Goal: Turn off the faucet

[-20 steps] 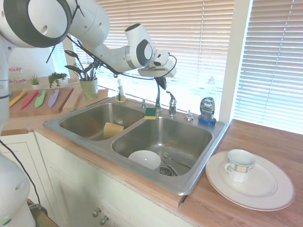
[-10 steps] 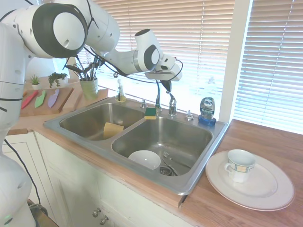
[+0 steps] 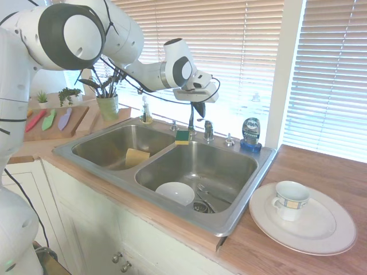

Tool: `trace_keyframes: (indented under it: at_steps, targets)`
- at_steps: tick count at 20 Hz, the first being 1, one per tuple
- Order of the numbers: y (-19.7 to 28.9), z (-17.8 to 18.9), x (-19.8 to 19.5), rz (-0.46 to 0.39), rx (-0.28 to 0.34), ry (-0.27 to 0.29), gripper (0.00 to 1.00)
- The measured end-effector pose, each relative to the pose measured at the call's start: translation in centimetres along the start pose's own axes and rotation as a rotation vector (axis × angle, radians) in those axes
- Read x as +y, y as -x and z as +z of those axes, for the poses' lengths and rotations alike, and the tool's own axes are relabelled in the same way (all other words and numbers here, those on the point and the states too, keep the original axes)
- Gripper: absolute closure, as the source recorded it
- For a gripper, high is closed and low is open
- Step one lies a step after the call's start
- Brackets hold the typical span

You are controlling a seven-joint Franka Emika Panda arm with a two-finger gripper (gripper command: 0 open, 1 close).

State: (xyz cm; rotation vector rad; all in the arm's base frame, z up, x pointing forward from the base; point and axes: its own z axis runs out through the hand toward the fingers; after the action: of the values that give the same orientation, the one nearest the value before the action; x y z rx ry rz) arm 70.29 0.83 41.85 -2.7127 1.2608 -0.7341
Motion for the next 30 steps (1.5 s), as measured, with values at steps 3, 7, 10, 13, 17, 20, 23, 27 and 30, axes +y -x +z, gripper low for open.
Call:
trace_keyframes:
  at_steps: [3,7,10,13,17,20,23,27,30]
  targets:
    - [0.1,0.0,0.2,0.004,-0.004,0.0,1.0]
    - [0.5,-0.5,0.3,0.001,-0.008,0.0,1.0]
    - [1.0,-1.7,0.5,0.013,-0.051,0.042,1.0]
    - [2.1,-3.2,1.5,0.026,-0.177,0.121,1.0]
    - [3.9,-3.0,4.2,0.022,-0.257,0.192,1.0]
    - [6.3,-2.8,7.1,0.017,-0.293,0.23,1.0]
    - [8.9,-3.6,10.1,0.01,-0.322,0.255,1.0]
    - [12.8,-5.4,13.3,-0.01,-0.357,0.283,1.0]
    - [14.8,-6.7,15.4,-0.012,-0.368,0.292,1.0]
